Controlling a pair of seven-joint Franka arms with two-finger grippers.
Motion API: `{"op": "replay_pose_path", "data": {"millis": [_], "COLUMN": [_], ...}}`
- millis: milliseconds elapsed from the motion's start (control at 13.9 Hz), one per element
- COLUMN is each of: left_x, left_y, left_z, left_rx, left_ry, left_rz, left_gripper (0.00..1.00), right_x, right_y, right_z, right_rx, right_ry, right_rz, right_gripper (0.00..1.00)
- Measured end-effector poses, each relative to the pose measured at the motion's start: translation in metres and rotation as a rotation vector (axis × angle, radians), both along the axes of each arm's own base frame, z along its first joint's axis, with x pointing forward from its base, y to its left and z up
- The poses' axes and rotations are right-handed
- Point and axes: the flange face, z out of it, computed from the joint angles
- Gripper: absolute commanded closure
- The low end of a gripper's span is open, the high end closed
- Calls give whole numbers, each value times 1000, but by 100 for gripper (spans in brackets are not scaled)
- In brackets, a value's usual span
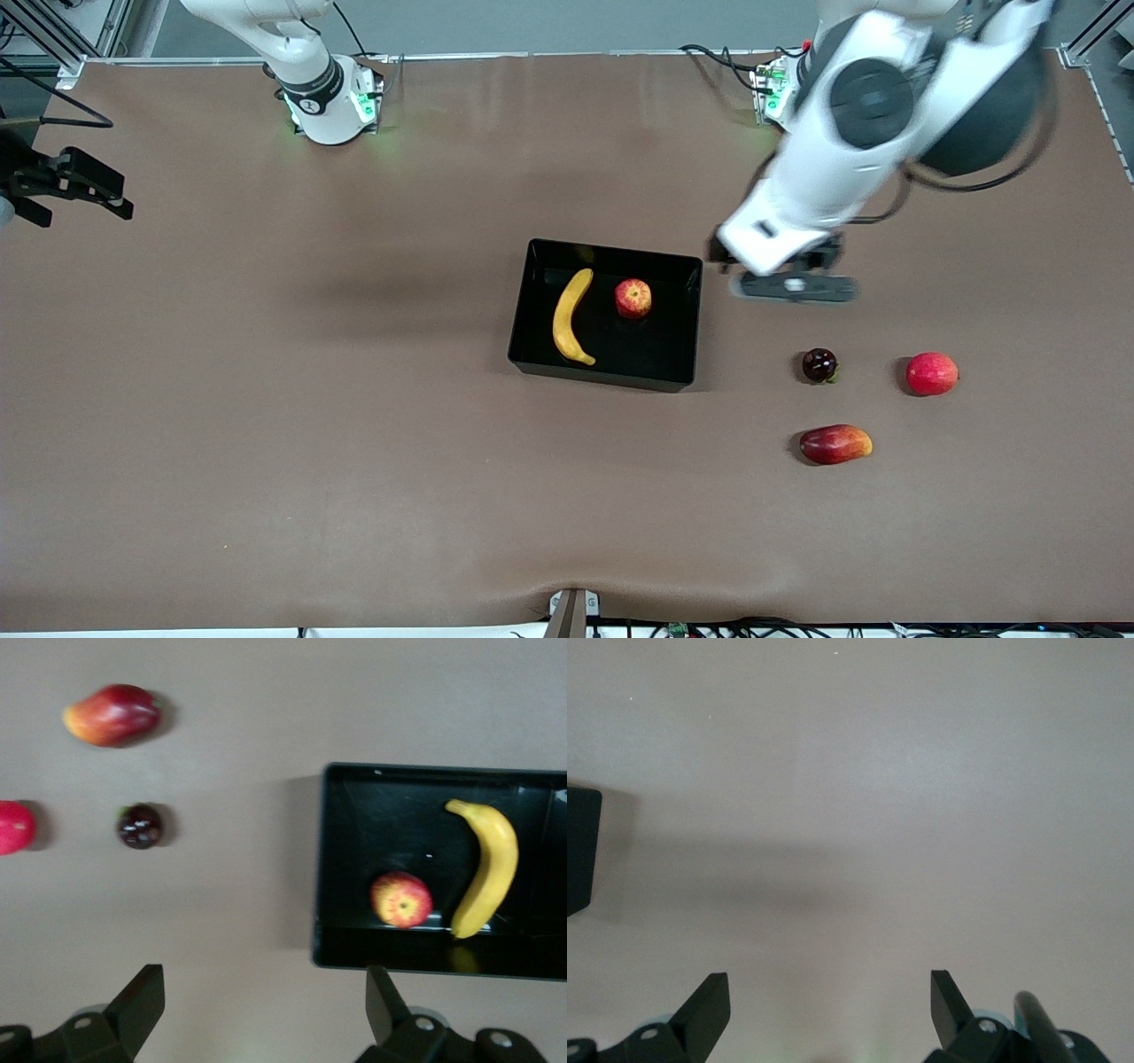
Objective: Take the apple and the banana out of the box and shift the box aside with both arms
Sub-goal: 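Move the left gripper over the red apple in the black tray, then lower the left gripper and grasp the red apple in the tray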
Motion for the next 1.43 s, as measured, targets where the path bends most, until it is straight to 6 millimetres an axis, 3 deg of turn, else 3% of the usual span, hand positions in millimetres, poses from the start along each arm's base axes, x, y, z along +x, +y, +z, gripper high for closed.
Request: {"op": "replay_pose_path", "data": {"millis": [359,502,789,1291,1434], "left_x": [-12,-16,-26,-52,-61], "left_y": [-86,-109,-126,-126,-127], "left_z": [-96,-141,-218,-285,-292], "left_rx": [49,49,84,85,94], "left_ry": [-38,-32,39,63,69], "left_rz": [104,120,128,151,163], "left_gripper": [0,0,0,3,72], "right_x": [0,0,0,0,0], "right_y": [0,0,0,0,0], "right_z": [0,0,0,0,0], "right_rx": [0,0,0,0,0], "right_ry": [0,0,0,0,0], "right_rz": [0,0,0,0,0], "right_gripper": [0,0,0,0,0]}}
